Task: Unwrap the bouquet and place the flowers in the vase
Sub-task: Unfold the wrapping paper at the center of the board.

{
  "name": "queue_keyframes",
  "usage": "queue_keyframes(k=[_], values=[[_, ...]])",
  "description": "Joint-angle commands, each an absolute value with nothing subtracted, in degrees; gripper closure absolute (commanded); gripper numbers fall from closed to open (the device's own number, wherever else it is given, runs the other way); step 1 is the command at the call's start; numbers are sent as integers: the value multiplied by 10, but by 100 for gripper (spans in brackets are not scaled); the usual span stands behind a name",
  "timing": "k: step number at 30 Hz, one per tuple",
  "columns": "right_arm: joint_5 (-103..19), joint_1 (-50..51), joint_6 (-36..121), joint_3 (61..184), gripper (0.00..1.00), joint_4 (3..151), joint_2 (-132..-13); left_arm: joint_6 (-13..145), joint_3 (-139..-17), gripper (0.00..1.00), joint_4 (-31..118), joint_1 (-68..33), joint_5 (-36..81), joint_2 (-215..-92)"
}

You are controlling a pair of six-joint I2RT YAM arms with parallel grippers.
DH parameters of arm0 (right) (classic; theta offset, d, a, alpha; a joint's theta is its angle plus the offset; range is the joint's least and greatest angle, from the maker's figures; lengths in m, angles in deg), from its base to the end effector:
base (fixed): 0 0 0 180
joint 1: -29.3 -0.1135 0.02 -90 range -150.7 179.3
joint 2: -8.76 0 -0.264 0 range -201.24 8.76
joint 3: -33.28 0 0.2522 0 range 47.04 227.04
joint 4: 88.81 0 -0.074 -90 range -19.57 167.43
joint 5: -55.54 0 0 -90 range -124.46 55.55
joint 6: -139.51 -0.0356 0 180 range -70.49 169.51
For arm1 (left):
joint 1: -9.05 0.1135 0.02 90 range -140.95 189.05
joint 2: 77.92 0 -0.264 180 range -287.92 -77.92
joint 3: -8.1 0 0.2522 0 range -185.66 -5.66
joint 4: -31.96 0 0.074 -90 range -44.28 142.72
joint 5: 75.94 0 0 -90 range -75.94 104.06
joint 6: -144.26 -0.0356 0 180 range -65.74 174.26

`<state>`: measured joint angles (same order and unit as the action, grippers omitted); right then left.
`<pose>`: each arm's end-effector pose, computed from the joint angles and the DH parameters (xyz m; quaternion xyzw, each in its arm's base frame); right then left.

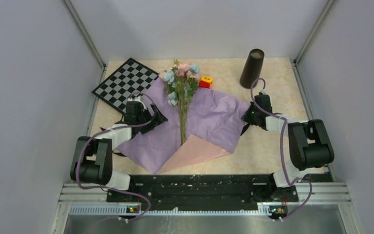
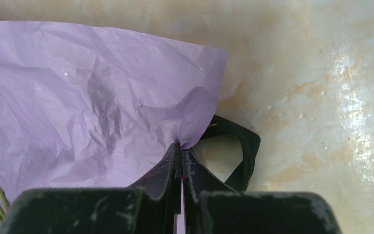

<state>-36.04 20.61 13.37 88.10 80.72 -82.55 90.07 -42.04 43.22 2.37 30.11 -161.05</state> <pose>0.3000 0.0468 0.1474 0.2158 0.9048 0.1517 0.3342 0.2744 -0.0421 0.1628 -0.1769 0.8967 -0.2594 0.3121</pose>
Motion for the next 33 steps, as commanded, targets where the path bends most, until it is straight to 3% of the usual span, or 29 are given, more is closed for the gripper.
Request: queue_keyframes(k=[1,33], values=[[-348,217,142,903,100,813,-850,899,-406,1,403,29,302,-1614],[-371,240,173,1025,100,801,-950,896,-543,1,366,29,327,-1763]])
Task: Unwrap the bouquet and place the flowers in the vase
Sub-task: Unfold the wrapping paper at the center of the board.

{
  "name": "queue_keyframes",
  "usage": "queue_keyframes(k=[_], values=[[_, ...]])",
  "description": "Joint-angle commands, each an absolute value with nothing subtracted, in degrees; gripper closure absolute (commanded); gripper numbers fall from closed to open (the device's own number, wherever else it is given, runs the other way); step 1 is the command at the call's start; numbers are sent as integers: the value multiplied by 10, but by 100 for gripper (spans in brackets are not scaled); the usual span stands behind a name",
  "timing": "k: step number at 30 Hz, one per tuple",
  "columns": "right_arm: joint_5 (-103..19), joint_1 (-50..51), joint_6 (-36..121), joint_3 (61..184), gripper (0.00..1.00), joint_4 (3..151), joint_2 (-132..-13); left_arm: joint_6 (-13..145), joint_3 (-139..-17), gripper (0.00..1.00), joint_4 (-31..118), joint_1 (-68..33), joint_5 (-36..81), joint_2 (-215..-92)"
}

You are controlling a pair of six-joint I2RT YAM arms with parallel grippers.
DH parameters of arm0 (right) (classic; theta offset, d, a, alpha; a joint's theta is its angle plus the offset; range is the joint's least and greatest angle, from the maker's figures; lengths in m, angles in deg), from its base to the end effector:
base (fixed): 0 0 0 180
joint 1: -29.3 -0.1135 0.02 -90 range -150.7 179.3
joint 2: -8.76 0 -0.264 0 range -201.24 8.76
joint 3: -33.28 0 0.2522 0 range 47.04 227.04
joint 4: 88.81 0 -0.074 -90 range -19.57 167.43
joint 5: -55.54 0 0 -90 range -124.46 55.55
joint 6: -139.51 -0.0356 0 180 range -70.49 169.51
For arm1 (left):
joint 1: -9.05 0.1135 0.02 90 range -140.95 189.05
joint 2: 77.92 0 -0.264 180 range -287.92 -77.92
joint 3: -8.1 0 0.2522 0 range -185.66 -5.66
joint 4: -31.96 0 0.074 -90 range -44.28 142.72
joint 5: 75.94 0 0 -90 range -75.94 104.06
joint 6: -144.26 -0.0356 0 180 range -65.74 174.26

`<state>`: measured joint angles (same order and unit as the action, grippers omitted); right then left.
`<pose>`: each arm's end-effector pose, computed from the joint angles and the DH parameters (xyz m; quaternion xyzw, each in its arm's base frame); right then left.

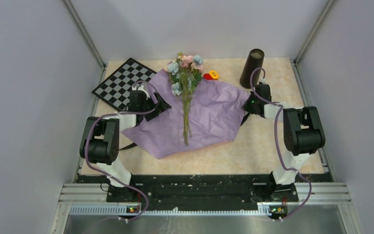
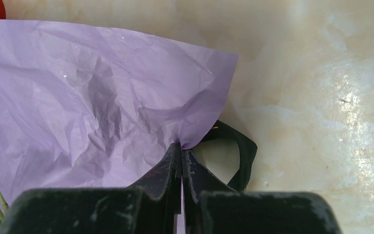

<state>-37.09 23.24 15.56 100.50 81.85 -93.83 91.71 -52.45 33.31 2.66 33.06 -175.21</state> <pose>0.3589 0.0397 0.1481 0.2138 0.8976 0.1516 0.3544 0.3369 -0.0494 0.1581 -0.1678 0.8738 -0.2988 0.3451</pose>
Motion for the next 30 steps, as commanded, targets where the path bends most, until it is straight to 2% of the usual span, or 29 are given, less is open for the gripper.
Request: queue_keyframes(k=[1,5,10,14,16,23,30], values=[[-371,240,174,1026,100,799,-948,891,-548,1,377,29,326,-1759],[-373,240,177,1016,94,793,-931,858,-570,1,434,29,301,-1713],[-363,240,189,1005,73,778,-899,816,-593,1,506,29,274,-1643],[-357,240,189,991,51,776,-869,799,-595,1,533,28,278,-1591],[-356,240,188,981,45,776,-851,796,-590,1,542,25,288,-1569],[-330,240,196,944,41,747,-751,813,-539,1,552,-35,305,-1492],[-338,235,199,890,44,720,-634,861,-483,1,551,-177,271,-1463]])
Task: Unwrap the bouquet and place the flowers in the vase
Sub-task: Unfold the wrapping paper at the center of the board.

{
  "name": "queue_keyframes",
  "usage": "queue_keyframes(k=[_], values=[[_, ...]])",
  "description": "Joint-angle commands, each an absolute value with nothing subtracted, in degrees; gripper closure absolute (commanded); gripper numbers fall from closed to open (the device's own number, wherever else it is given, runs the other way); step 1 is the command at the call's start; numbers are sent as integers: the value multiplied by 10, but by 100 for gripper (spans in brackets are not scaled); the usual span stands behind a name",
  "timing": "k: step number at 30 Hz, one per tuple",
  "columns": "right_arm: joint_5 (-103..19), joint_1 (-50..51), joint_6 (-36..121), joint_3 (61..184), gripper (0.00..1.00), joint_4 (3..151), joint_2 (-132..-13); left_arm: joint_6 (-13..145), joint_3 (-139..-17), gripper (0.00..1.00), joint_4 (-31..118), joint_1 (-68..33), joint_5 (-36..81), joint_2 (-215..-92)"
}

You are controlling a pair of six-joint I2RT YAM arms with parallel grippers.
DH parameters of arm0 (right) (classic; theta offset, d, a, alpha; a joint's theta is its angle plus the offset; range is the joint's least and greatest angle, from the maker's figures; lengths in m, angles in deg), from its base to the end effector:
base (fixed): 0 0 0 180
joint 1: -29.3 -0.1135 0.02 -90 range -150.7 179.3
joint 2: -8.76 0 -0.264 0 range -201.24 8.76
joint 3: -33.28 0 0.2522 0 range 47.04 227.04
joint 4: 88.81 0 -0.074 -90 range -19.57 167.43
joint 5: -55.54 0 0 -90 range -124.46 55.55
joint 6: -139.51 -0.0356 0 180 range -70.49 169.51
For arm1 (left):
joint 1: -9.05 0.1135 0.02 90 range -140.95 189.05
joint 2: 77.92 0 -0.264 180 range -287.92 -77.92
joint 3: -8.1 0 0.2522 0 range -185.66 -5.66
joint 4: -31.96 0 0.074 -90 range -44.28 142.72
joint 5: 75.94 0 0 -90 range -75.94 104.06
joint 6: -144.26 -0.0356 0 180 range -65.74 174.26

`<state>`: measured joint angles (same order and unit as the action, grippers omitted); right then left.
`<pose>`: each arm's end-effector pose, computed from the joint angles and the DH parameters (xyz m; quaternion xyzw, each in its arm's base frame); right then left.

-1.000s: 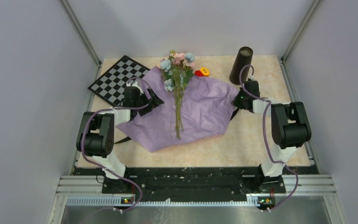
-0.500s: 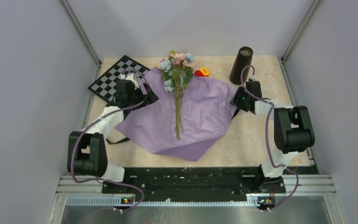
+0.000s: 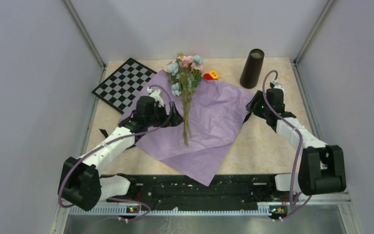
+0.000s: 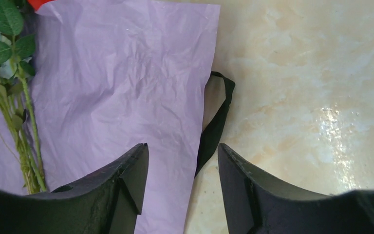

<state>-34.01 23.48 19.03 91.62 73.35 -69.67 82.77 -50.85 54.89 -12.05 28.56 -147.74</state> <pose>0.2889 0.0292 0.2181 0.1936 0.8774 0.1334 0.4182 0.2456 -0.1043 0.2534 0.0028 0.8771 -0.2971 0.3774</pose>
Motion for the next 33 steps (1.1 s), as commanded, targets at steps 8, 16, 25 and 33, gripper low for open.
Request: queue_keyframes(k=[8,16,25,33], values=[[-457,167,199,847,54,701,-569,920,-414,1,510,-287,263,-1477],[-515,28,160,806,59,735,-618,952,-359,1,509,-327,269,-1472],[-525,-14,125,748,63,765,-650,1006,-258,1,510,-329,257,-1398],[-509,-23,104,720,64,754,-641,1028,-235,1,533,-329,240,-1337]])
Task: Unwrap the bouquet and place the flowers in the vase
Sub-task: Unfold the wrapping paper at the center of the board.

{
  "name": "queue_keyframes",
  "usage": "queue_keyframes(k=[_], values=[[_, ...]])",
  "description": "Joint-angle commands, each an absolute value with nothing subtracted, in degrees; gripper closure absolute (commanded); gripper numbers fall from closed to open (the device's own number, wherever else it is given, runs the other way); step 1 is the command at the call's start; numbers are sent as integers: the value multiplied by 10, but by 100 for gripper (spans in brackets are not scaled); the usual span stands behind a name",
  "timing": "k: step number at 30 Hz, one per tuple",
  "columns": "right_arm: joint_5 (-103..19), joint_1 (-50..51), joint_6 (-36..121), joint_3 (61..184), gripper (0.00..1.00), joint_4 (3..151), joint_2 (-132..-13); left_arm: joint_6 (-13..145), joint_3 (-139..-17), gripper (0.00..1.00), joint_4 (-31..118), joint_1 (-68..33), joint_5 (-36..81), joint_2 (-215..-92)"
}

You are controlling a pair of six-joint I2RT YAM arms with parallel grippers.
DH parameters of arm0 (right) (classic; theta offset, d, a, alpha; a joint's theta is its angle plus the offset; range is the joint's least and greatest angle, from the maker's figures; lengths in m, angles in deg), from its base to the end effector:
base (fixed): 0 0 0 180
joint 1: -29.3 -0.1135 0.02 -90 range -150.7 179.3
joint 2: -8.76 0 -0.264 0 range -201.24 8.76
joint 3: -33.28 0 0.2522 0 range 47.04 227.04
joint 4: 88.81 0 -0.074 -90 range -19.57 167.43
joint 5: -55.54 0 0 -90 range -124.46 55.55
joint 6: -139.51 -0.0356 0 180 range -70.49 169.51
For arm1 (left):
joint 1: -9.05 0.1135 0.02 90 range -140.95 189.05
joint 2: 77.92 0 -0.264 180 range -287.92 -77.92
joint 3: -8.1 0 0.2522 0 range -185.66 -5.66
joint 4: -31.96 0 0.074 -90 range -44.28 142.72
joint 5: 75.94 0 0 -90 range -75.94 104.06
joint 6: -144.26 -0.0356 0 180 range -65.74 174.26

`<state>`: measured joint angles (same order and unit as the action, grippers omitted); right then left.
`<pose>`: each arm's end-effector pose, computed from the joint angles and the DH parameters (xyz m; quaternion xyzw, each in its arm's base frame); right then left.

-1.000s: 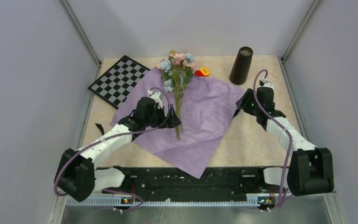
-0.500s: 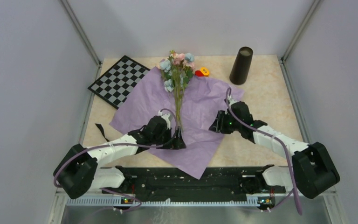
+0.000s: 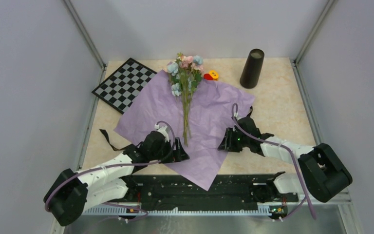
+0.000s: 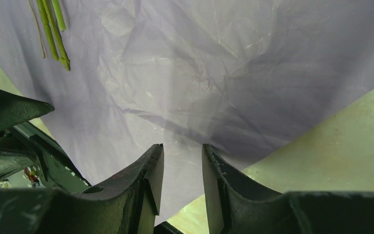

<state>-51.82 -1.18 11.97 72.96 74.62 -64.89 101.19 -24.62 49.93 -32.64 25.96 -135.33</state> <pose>0.1872 0.1225 0.1425 0.0064 0.9319 0.3044 0.1972 0.1347 -0.1298 0.1568 -0.0001 0.9119 -0.3469 0.2194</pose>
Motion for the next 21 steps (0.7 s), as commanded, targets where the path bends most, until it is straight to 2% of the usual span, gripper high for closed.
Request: queue_keyframes(k=[1,5,11,21], values=[[-507,-24,103,717,64,752,-637,1028,-238,1,537,-329,238,-1334],[-498,-24,98,715,63,743,-621,1015,-267,1,560,-328,220,-1331],[-476,-24,102,753,60,723,-600,977,-379,1,636,-315,149,-1356],[-454,-24,107,827,60,710,-606,935,-526,1,602,-189,122,-1488]])
